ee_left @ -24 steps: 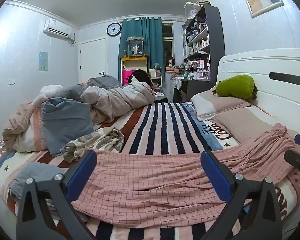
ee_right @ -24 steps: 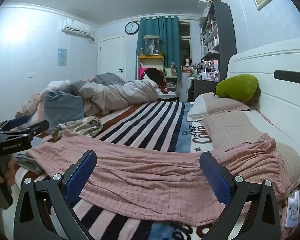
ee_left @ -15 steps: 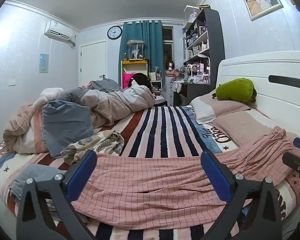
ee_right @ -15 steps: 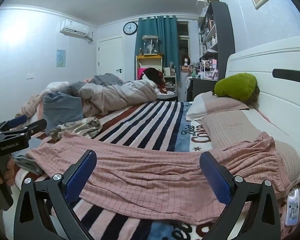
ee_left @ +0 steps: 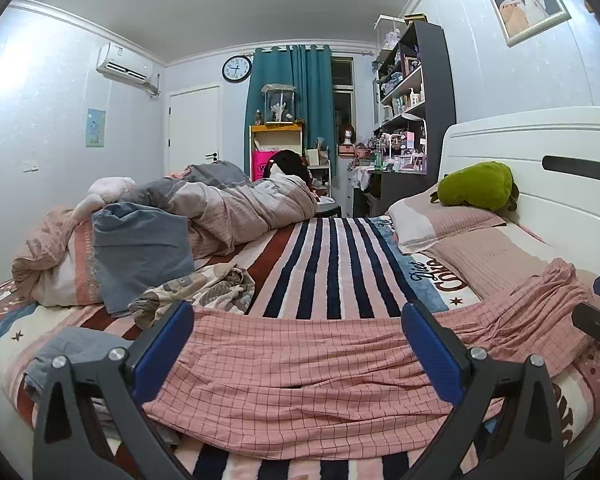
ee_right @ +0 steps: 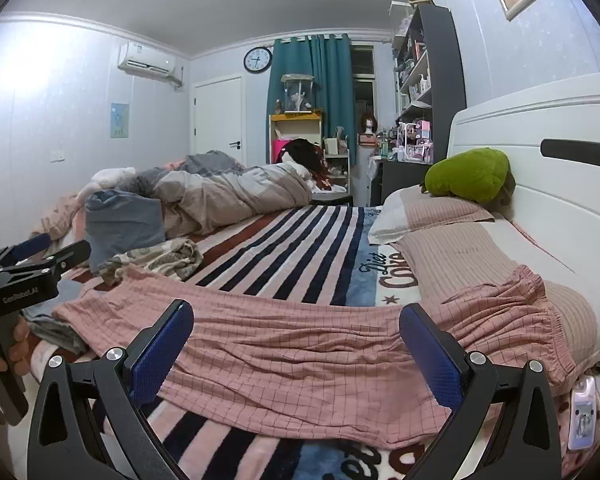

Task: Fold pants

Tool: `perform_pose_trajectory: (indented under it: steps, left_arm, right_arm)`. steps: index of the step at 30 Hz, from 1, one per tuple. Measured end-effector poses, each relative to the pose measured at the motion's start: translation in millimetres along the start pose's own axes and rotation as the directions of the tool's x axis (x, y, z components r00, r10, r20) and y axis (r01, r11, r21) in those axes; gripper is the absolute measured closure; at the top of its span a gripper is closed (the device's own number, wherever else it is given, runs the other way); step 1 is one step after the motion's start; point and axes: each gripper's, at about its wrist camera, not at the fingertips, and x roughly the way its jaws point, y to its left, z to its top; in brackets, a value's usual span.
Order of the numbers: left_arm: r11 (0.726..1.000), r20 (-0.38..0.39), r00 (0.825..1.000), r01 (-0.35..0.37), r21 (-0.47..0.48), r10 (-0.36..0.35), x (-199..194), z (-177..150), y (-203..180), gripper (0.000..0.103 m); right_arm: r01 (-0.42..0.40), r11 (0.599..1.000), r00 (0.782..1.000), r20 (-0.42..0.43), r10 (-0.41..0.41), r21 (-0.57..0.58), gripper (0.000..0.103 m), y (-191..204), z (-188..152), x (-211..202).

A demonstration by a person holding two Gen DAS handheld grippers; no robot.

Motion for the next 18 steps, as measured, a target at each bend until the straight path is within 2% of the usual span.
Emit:
perform_pose_trajectory:
  steps: [18]
  left_arm:
    - [1.000, -0.004, 1.000, -0.022, -0.019, 0.022, 3.7, -0.4, 7.6, 0.001]
  right_arm:
    - [0.011, 1.000, 1.000, 0.002, -0.011, -0.007, 0.000, 1.9, 4.4, -0.3]
